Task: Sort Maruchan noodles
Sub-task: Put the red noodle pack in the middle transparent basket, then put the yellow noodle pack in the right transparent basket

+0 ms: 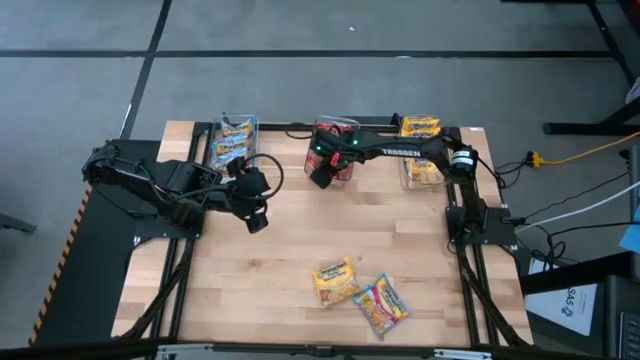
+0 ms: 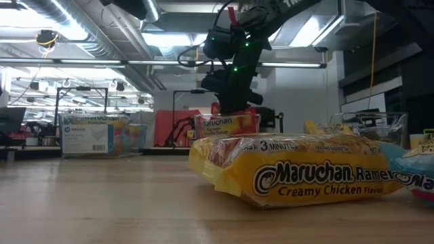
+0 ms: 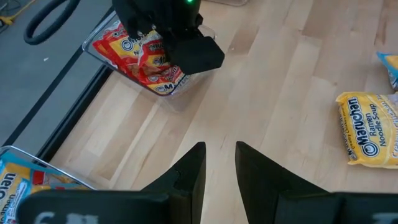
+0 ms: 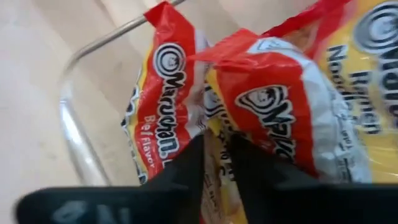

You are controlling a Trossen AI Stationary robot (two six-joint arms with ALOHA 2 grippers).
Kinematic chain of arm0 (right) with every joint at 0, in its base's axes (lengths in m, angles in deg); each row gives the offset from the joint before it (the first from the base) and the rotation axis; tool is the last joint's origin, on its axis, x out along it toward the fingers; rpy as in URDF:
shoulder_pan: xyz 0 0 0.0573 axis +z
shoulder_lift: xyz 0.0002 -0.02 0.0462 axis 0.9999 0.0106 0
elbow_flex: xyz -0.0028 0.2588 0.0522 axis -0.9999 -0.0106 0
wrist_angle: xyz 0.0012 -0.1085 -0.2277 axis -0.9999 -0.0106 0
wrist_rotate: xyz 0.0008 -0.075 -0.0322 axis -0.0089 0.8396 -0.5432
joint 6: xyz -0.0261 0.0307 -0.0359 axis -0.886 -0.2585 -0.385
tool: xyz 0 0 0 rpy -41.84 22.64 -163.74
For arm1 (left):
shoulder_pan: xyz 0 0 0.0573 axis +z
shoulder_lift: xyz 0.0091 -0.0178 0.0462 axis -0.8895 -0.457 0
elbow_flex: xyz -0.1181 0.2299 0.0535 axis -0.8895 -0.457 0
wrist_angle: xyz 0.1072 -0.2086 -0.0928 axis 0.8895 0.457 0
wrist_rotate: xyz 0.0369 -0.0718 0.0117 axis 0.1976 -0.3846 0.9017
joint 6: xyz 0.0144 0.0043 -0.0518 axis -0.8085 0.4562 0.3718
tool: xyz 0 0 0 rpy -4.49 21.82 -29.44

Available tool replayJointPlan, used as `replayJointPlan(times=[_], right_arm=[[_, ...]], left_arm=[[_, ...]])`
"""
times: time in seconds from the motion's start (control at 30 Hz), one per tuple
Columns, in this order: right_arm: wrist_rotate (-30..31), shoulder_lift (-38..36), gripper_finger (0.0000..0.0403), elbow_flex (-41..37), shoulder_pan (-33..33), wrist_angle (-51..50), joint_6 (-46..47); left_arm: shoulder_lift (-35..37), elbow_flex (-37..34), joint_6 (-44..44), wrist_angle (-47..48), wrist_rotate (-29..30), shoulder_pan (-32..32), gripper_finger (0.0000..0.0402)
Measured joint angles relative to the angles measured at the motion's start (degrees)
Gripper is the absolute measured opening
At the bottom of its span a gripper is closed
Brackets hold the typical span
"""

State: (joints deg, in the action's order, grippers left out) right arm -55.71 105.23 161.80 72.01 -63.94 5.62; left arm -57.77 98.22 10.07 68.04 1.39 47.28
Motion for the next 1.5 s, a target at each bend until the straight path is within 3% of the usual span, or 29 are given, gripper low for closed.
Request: replayJointPlan(times=[0.2,0.43,0.5,0.67,0.73,0.93,1.03,1.23,1.37,1.5], right_arm=[[-7.4,-0.1,0.0154,3.4,0.1,1.0,0.3],[-6.5,-0.2,0.0162,13.4,0.1,-6.3,1.9],[-8.8,-0.2,0.0156,17.3,0.0,-12.8,3.6],[-26.7,-0.3,0.0140,24.9,1.5,-36.6,3.3],[-29.9,-0.4,0.0135,26.6,3.4,-46.9,-0.6],[-29.2,-5.6,0.0123,22.1,12.0,-42.5,-0.9],[-22.8,-5.6,0.0122,19.7,18.1,-44.6,0.5],[-15.3,-5.7,0.0122,13.6,30.4,-43.6,12.7],[-13.4,-5.7,0.0122,9.6,37.0,-41.2,21.5],[-11.4,-5.7,0.0122,4.9,41.7,-29.3,26.5]], left_arm=[[0.0,0.0,0.0,0.0,0.0,0.0,0.0080],[0.0,0.0,0.0,0.0,0.3,0.0,0.0080],[0.0,0.0,0.0,0.0,0.3,0.0,0.0080],[0.0,0.0,0.0,0.0,0.3,0.0,0.0080],[0.0,0.0,0.0,0.0,0.3,0.0,0.0080],[-0.2,-0.3,0.1,-0.2,0.3,0.0,0.0080],[-0.3,-1.5,0.1,-0.2,0.2,0.0,0.0080],[-0.3,-5.1,4.5,-0.1,-0.1,-0.2,0.0080],[-0.3,-6.1,5.9,-0.5,-0.9,-0.2,0.0080],[-0.3,-6.2,5.6,-2.8,-1.6,-0.2,0.0080]])
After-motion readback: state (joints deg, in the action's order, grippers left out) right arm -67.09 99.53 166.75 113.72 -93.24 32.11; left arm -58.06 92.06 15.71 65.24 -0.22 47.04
